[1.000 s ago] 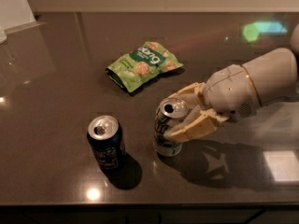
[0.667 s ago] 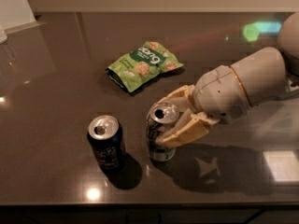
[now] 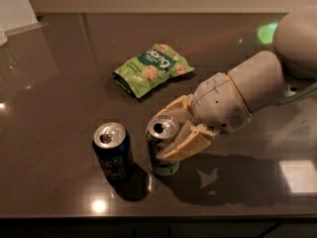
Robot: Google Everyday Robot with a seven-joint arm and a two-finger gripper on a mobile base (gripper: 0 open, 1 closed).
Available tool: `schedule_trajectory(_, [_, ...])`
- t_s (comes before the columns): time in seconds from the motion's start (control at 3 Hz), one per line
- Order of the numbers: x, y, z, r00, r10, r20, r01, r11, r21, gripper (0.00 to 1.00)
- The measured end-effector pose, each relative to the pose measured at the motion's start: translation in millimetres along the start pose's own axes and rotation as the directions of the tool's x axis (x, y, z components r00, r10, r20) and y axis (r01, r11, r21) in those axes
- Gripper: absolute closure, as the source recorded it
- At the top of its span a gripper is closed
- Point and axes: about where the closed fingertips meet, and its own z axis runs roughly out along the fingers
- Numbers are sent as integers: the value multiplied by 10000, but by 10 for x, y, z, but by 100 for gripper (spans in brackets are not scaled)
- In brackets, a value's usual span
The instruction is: Move 7up can near pepsi can
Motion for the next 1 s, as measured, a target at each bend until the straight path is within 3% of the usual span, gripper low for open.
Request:
schedule_trajectory(0.67, [-9, -14, 49, 9998, -159, -95, 159, 9999, -26, 15])
schedule_trajectory(1.0, [-26, -7, 60, 9997, -197, -112, 196, 9998, -46, 0])
